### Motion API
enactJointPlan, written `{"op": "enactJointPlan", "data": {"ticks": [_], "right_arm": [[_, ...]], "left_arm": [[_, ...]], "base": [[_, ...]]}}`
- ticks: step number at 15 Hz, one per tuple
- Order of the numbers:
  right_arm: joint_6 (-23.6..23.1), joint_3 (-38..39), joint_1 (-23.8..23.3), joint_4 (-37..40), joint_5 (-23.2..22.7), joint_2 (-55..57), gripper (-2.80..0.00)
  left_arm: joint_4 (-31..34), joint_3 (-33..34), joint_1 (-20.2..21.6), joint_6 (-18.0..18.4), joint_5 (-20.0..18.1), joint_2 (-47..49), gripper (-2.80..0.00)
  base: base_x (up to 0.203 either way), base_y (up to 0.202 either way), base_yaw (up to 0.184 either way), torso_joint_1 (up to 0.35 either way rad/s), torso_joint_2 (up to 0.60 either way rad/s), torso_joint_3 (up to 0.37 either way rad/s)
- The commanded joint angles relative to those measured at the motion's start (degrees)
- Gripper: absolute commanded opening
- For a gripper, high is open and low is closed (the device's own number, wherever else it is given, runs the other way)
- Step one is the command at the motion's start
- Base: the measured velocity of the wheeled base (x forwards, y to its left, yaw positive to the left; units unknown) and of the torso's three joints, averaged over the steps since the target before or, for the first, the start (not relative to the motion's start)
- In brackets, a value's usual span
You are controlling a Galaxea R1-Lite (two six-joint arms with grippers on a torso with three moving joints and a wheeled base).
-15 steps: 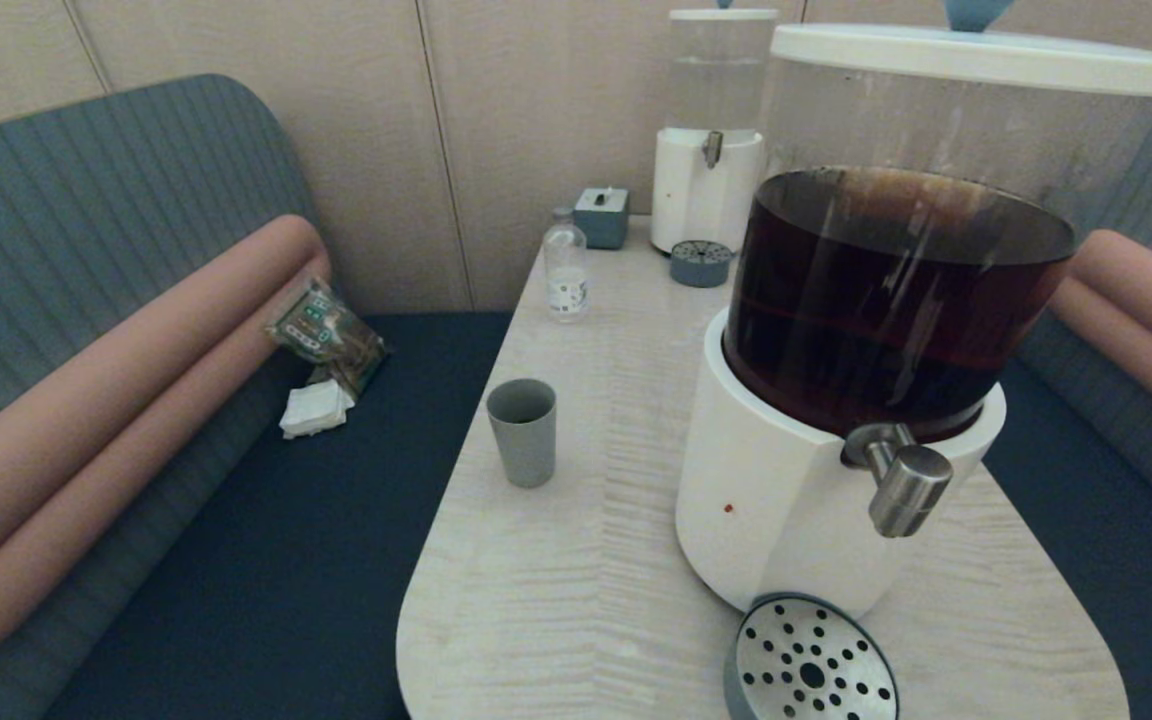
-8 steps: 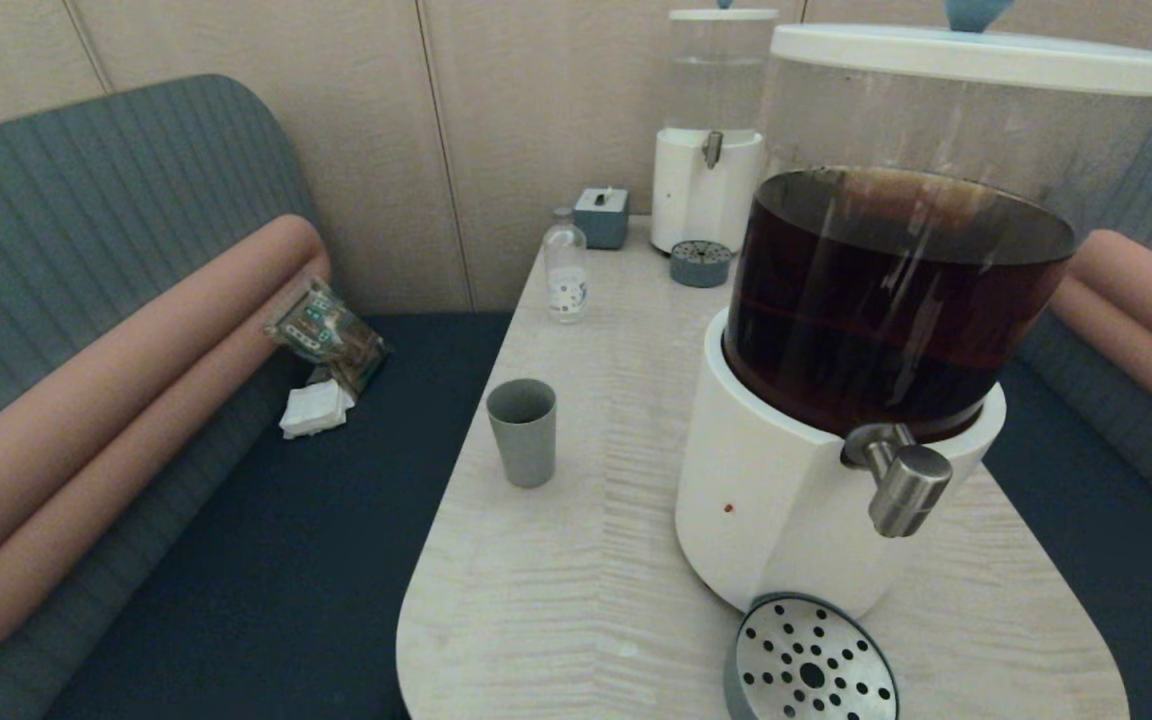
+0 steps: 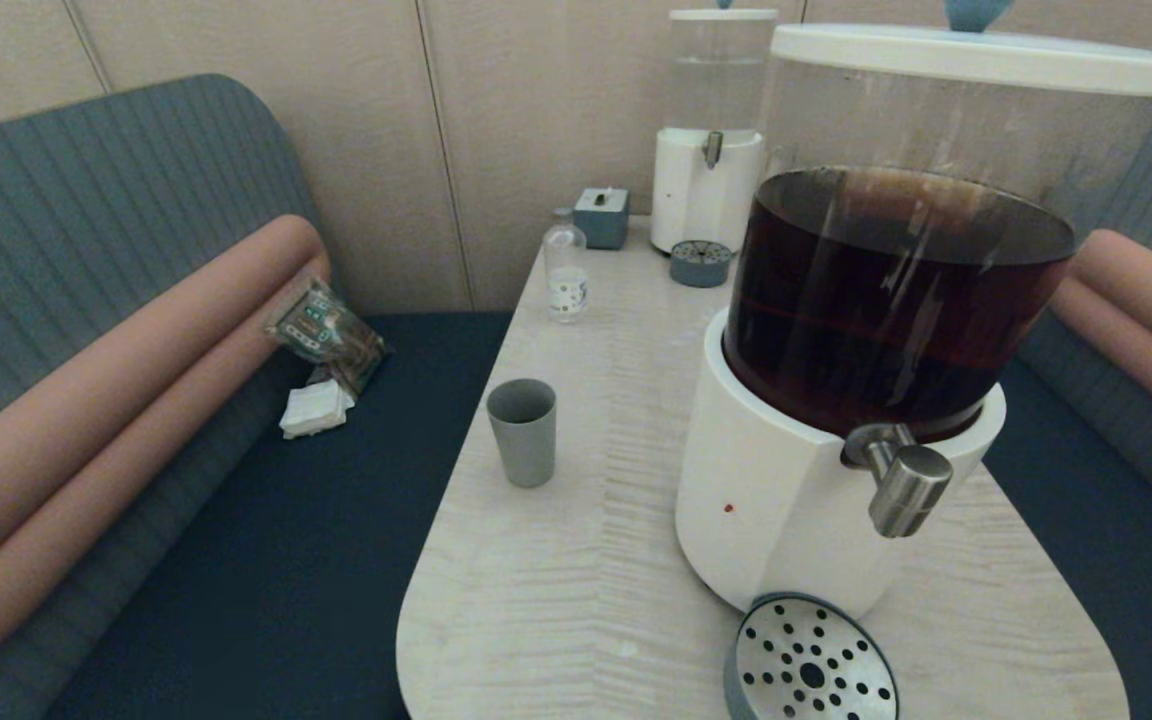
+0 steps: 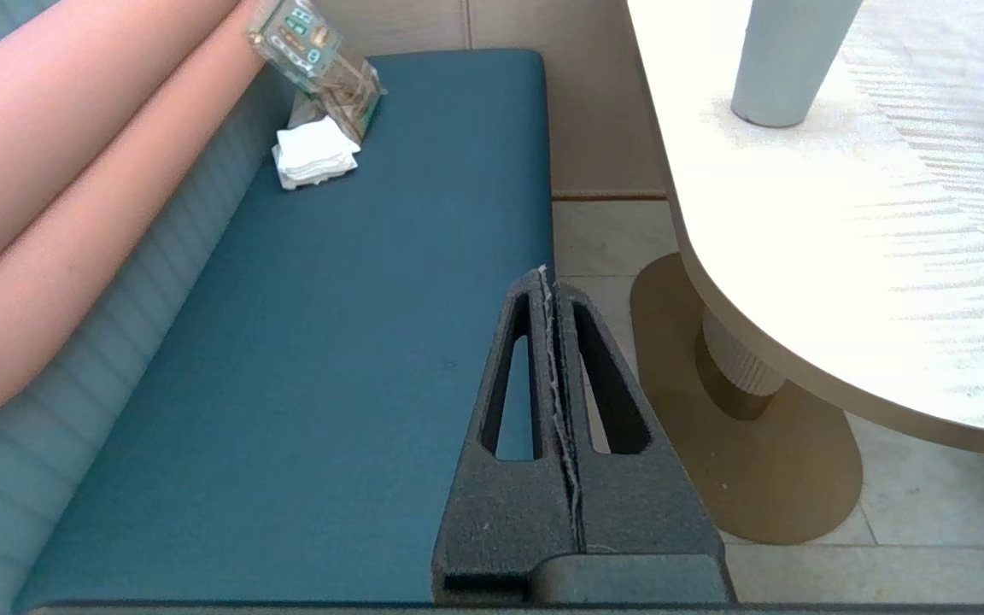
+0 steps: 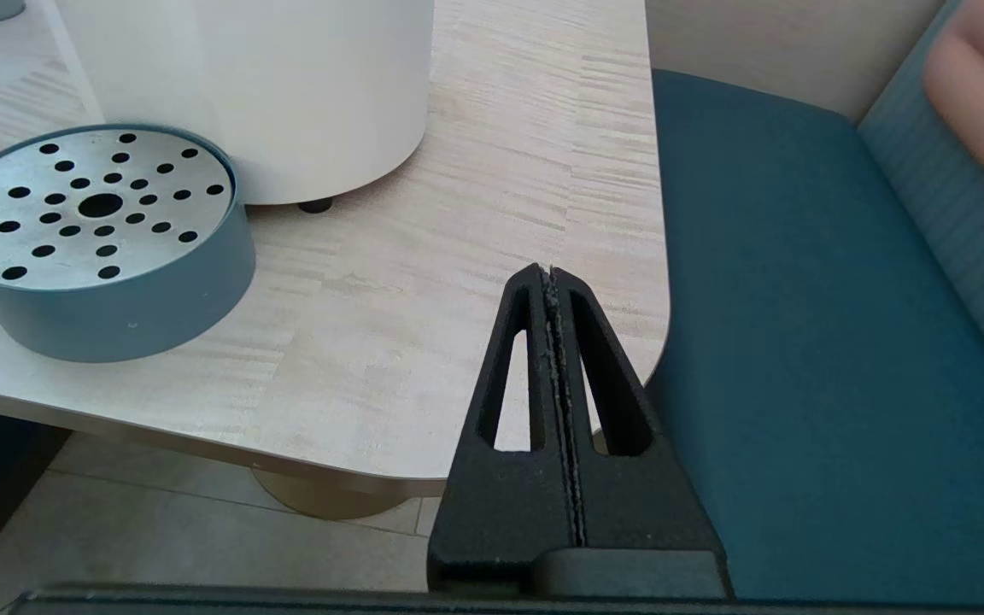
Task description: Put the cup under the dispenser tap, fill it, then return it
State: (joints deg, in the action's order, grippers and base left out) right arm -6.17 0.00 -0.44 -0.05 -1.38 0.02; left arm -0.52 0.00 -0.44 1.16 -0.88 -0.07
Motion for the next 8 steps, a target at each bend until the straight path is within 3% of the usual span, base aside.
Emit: {"op": "enactJointPlan", "data": {"ticks": [1,8], "right_arm": [[-0.1,0.5,0.0,0.0,0.0,-0.2,-2.8],[1.8,0.5,0.0,0.0,0.1,-0.1,-2.8]], "left_arm": [[0.0,0.0,0.0,0.0,0.0,0.0,-2.8],[0.0,0.0,0.0,0.0,0.0,0.0,-2.8]], "base": [[0.0,0.0,0.0,0.0,0.0,0.0],[0.0,0.0,0.0,0.0,0.0,0.0]]}}
